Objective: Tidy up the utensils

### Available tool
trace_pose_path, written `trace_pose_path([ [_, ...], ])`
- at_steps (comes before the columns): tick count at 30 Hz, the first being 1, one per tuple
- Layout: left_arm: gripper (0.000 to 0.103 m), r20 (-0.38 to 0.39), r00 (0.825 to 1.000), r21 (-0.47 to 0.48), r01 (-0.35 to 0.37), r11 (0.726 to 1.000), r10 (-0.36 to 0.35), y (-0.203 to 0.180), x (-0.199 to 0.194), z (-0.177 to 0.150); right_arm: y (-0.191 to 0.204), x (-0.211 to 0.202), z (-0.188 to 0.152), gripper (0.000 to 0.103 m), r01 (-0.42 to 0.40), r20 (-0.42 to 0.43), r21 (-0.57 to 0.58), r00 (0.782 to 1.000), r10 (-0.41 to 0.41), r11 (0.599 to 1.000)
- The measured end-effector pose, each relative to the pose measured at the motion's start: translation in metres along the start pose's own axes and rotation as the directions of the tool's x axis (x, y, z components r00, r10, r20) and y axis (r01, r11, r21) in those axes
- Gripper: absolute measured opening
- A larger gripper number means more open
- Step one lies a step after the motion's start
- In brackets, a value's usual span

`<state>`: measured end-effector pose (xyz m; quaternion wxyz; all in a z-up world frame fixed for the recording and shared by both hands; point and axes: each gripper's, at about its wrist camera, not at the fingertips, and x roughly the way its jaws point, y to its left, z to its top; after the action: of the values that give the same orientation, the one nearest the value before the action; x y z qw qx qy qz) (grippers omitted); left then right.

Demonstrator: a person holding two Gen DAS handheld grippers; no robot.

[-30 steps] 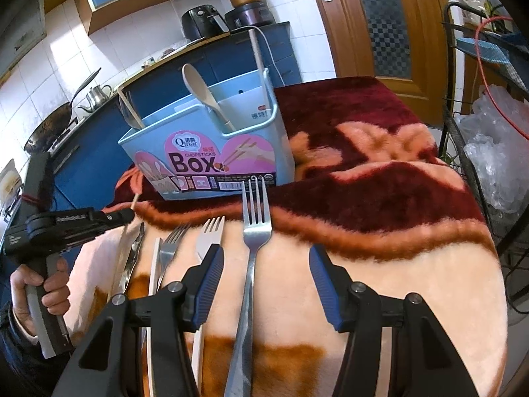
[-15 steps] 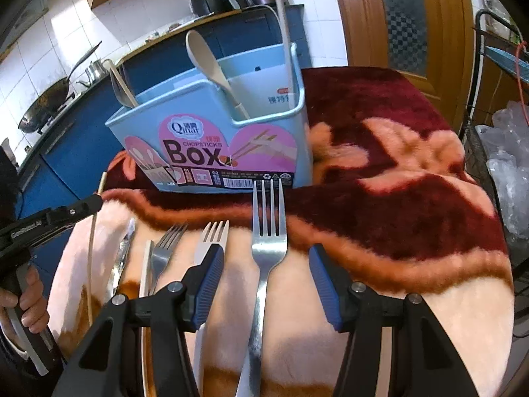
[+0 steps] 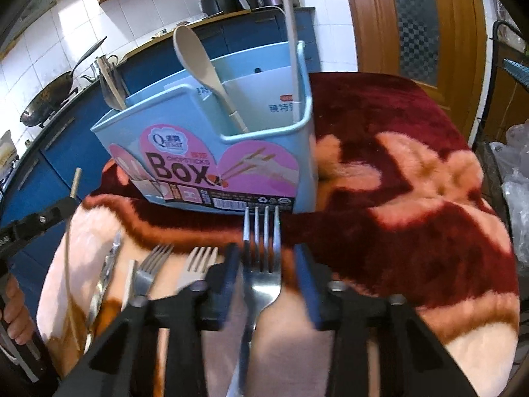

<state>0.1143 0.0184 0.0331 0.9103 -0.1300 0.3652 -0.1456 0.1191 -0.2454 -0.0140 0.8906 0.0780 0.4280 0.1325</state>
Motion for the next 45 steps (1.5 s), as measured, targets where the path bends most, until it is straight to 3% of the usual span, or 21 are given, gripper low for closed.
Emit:
trace_pose_path([
  [7,0.004,0.024,1.000,0.025,0.012,1.000,-0.012,-0.008,-0.007,-0.001,0.007,-0.020,-0.004,0.026,-0.012,0.092,-0.021,0.996,0.014,1.000],
  [13,0.004,0.122,0.992,0.042,0.026,0.999,-0.031,-0.018,-0.028,0.005,0.014,-0.051,-0.009,0.025,-0.017,0.219,-0.020,0.975,0.020,1.000],
  [18,0.004,0.234,0.971,0.081,0.025,0.996,-0.043,-0.031,-0.050,0.017,0.018,-0.070,-0.011,0.023,-0.022,0.303,-0.017,0.953,0.026,1.000],
  [19,0.004,0.247,0.968,0.086,0.022,0.996,-0.043,-0.034,-0.052,0.020,0.018,-0.074,-0.011,0.007,-0.016,0.320,-0.014,0.947,0.020,1.000],
  [20,0.004,0.261,0.964,0.092,0.018,0.996,-0.042,-0.036,-0.055,0.023,0.019,-0.076,-0.011,0.005,-0.011,0.326,-0.013,0.945,0.014,1.000],
  [30,0.004,0.404,0.914,0.137,-0.011,0.990,-0.046,-0.063,-0.068,0.063,0.022,-0.094,-0.009,0.003,-0.004,0.378,-0.023,0.926,0.013,1.000],
  [34,0.004,0.473,0.880,0.143,-0.041,0.989,-0.032,-0.070,-0.064,0.079,0.021,-0.089,-0.009,0.004,-0.030,0.326,-0.033,0.945,0.039,0.999],
  [45,0.004,0.669,0.741,0.046,-0.123,0.991,0.061,-0.062,-0.045,0.110,0.012,-0.081,-0.019,0.005,0.029,0.279,-0.038,0.960,-0.017,0.999],
])
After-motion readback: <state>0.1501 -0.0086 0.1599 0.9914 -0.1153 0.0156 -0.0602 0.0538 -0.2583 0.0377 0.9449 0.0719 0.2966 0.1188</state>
